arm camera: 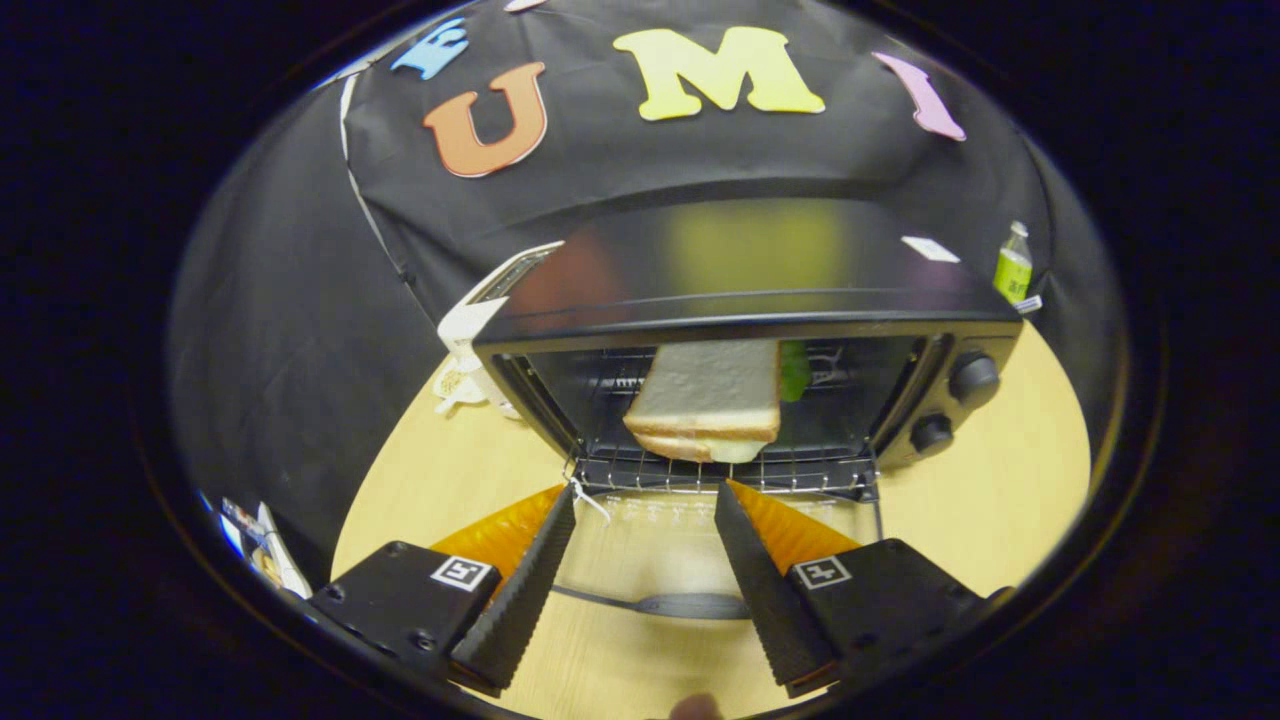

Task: Open the toaster oven, put the food inside, and close the toaster oven door.

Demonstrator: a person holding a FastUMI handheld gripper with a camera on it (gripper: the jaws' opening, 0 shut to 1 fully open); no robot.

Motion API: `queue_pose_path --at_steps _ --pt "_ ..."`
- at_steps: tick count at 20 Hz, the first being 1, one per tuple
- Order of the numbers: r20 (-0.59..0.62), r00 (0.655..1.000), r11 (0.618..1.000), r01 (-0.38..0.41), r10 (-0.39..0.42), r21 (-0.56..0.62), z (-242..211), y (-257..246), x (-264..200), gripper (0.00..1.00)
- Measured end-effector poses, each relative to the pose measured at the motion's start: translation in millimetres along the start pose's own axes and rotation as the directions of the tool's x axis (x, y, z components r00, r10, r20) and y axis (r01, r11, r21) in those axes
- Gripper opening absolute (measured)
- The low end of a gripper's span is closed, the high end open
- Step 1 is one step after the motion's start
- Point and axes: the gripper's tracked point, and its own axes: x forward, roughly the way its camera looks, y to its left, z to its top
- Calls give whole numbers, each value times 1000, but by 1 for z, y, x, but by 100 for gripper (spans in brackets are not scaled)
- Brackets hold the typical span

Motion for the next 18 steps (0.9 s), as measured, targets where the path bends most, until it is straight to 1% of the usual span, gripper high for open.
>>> queue_pose_path --at_steps 4,8,11,15,18 --pt "58 998 1000 11 -9 -28 -3 7 -53 95" --pt "72 997 998 10 -6 -58 -34 7 -76 96" --pt "50 998 997 41 -38 -67 -69 -6 -77 97" --pt "1 996 996 84 -84 -8 -108 -28 -53 97" --pt "-31 993 993 116 -116 19 -118 -44 -36 97"
